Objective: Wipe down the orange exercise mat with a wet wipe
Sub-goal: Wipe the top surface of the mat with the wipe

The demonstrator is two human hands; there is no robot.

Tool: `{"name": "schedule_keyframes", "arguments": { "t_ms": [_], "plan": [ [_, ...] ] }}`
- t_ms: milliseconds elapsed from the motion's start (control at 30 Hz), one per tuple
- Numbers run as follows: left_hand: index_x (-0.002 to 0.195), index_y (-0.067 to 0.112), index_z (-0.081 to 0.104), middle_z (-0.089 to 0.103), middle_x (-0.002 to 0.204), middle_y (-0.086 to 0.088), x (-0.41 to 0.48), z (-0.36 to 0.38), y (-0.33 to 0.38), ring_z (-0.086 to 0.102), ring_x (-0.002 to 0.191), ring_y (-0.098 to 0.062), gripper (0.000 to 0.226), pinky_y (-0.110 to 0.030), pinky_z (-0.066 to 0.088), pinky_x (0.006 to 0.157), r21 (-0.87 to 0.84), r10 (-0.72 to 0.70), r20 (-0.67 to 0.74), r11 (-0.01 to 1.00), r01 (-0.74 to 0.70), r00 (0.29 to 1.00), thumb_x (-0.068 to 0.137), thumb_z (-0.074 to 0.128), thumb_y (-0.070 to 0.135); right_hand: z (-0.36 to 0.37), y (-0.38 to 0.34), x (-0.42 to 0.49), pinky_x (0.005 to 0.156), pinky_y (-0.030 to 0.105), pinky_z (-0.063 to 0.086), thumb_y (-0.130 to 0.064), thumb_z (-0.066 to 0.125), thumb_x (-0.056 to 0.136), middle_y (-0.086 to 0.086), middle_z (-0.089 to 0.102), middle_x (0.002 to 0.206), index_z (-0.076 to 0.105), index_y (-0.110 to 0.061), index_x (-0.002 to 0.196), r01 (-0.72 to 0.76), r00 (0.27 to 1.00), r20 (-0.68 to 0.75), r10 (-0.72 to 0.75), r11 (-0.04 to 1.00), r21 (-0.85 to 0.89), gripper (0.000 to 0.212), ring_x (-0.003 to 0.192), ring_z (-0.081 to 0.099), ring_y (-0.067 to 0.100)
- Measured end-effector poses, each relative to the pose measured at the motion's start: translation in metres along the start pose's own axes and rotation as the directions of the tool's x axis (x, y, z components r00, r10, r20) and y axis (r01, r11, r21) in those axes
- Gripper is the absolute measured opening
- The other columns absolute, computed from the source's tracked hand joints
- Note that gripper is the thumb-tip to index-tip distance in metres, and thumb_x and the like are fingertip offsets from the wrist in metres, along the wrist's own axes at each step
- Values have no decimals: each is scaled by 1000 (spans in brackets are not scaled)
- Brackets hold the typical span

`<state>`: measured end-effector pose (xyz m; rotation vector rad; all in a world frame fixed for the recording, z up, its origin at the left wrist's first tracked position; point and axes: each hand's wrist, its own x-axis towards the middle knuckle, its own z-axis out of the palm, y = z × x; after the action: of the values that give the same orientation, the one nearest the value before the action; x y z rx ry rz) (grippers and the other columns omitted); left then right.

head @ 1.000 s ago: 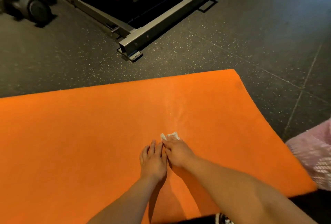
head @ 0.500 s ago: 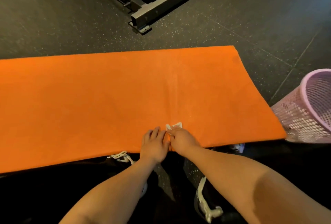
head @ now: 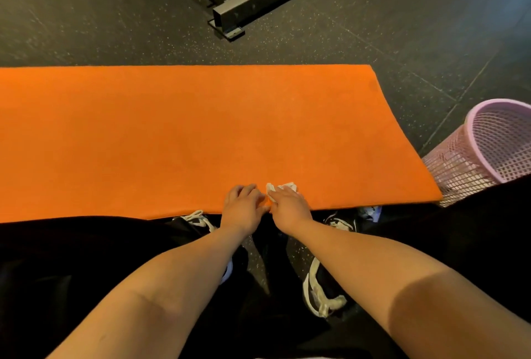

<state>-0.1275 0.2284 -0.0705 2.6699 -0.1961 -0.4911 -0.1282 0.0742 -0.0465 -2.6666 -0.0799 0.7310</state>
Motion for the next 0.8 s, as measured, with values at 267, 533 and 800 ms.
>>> {"name": "schedule_keyframes", "arguments": {
  "t_ms": [267,533,800],
  "plan": [
    [104,21,64,57,134,2,16,-4,0,40,129,-26,26,-40,32,107,-60,-47,-48,997,44,998,102,43,36,-16,-7,-1,120,44,22,-29,35,109,-1,33,163,39,-25,155,-12,1000,3,12,999,-31,46,151,24,23],
    [119,38,53,39,154,12,-10,-11,-14,20,150,-20,25,-51,6,120,-97,65,14,993,-64,998,95,59,45,-20,-17,-2,122,43,20,-26,38,108,0,31,164,40,-23,154,-59,998,-24,59,998,10,46,152,24,22],
    [109,27,62,60,135,5,4,-31,9,43,137,-20,13,-46,14,117,-310,-112,-194,950,47,975,100,56,35,-46,-30,4,124,45,1,-22,37,108,2,41,158,48,-22,149,17,981,-196,-7,999,48,43,150,26,19]
  ]
}}
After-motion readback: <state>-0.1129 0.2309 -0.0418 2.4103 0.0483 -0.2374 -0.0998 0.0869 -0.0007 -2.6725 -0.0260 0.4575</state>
